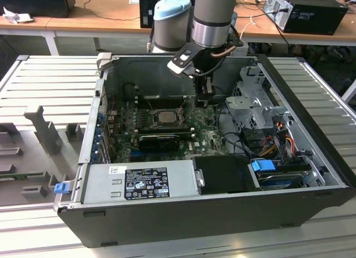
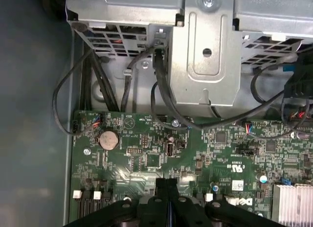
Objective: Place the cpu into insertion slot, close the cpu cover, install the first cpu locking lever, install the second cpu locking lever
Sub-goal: 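Close the cpu cover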
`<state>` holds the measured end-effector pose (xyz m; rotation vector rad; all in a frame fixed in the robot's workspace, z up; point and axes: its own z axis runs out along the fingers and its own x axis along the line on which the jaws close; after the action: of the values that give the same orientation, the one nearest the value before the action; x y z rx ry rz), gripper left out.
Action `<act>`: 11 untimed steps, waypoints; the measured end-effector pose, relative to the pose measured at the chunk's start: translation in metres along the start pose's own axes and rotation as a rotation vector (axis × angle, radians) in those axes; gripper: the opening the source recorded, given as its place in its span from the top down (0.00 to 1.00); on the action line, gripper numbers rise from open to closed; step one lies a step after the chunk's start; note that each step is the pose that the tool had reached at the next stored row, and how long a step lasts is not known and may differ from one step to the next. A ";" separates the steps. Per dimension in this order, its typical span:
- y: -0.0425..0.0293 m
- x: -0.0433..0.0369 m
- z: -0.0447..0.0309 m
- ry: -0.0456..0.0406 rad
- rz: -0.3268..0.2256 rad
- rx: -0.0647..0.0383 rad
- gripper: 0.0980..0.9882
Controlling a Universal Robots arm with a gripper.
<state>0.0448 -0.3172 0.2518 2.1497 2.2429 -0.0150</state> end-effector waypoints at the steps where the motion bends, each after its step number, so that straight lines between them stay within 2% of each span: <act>1: -0.0015 0.0001 0.0000 0.0001 0.000 0.000 0.99; 7: -0.0150 0.0006 -0.0002 0.0007 0.000 0.000 0.99; 11: -0.0180 0.0007 -0.0003 0.0007 0.000 0.000 0.99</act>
<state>0.0268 -0.3172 0.2518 2.1501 2.2432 -0.0142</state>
